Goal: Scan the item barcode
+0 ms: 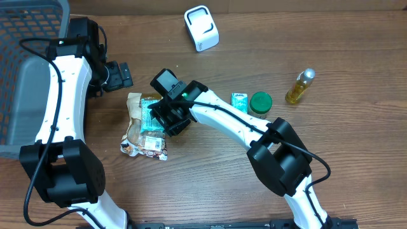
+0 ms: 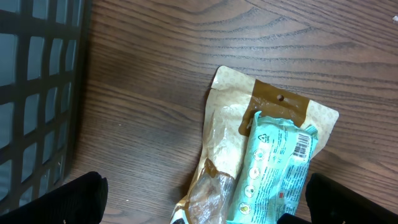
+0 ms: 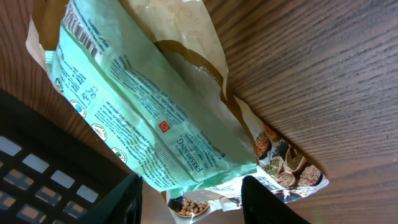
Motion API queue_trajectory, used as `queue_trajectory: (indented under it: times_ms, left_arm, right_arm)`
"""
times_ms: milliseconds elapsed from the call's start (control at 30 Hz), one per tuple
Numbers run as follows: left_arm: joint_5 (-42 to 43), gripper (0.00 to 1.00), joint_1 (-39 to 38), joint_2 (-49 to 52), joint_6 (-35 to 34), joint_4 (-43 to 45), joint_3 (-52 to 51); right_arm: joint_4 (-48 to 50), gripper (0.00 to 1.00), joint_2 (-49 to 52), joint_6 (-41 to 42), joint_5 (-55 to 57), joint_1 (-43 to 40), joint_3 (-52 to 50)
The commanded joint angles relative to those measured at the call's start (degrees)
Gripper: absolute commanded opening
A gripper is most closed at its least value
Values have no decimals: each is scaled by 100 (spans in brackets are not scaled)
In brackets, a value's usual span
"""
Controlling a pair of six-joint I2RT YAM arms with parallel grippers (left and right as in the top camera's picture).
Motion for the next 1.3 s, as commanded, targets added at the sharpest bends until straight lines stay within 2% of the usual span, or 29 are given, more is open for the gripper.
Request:
queue_trajectory:
  times_ms: [0,233,400,800,1033,1267]
  left_arm:
    - [39,100,-42,-35,87,-9,-11]
    - [39,100,-42,-35,87,-9,-11]
    - [39,100,-37,-35,87,-9,-11]
    - [39,100,-37,-35,87,-9,-11]
    - [39,99,-37,-35,87,-9,-11]
    - [39,100,-37,-35,87,-9,-11]
  right_arm:
    - [74,49,-195,175,282,133,-33]
    - [188,53,-162,538,680,372,-33]
    - [284,51,-83,734,1113,455,-37]
    - [415,49,223,868,1115,452,-37]
    - [323,31,223,800,1115,452,-37]
    - [304,35,225,802,1209,455,-37]
